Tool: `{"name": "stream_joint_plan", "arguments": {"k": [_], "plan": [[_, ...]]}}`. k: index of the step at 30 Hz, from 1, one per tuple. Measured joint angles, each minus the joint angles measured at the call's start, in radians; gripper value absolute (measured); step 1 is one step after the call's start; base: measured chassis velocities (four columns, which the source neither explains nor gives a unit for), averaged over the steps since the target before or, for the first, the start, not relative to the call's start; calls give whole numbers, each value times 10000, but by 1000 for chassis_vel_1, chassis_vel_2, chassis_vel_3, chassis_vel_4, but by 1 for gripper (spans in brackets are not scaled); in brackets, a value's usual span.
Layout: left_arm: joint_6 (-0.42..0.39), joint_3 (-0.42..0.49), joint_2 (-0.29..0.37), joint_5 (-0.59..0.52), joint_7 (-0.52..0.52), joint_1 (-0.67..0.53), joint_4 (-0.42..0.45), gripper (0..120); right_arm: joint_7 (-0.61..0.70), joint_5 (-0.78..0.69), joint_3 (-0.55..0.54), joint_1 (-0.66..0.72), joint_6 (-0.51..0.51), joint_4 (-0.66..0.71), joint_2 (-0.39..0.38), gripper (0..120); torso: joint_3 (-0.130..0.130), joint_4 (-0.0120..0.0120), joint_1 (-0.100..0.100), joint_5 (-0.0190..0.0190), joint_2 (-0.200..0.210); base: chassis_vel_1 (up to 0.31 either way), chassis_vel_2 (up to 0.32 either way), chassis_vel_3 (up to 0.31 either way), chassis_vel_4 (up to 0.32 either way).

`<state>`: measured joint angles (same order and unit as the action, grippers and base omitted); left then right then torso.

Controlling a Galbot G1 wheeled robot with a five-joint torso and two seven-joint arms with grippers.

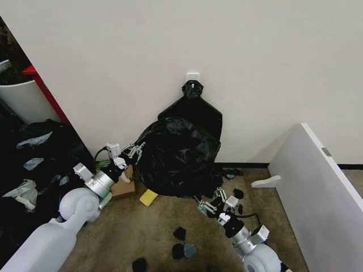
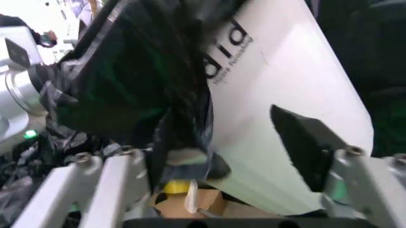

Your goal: Place the garbage bag over the trash bin.

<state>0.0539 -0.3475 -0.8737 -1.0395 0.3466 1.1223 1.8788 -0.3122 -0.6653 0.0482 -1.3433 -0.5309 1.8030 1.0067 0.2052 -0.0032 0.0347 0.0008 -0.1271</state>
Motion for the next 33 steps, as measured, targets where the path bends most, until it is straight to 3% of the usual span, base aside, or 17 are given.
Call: {"name": "stream_joint_plan", "arguments": {"k": [7,16,23,26,30,33], "plan": [[17,-10,-14,50,0,55,55,4,-232,472,143,47,-236,-436,43,32,0,-1,0,-1,0,0,0,0,0],[26,-3,-37,62,-19,147,225,4,1121,2523,420,215,-247,-1216,175,0,0,-1,0,0,0,0,0,0,0],[23,12,-53,117,-25,268,319,4,2381,4212,527,346,-657,-1608,264,3,0,-3,0,-1,0,0,0,0,0],[31,12,-65,172,-25,292,319,4,1678,3933,580,470,-1186,-1774,247,11,0,0,0,2,0,0,0,0,0],[65,5,-74,313,-61,321,299,4,-354,2341,1057,749,-1749,-2349,-18,26,0,0,0,0,0,0,0,0,0],[152,12,-77,584,-159,420,284,4,514,1934,1423,811,-1323,-2416,-210,39,1,-2,0,1,0,0,0,0,0]]}}
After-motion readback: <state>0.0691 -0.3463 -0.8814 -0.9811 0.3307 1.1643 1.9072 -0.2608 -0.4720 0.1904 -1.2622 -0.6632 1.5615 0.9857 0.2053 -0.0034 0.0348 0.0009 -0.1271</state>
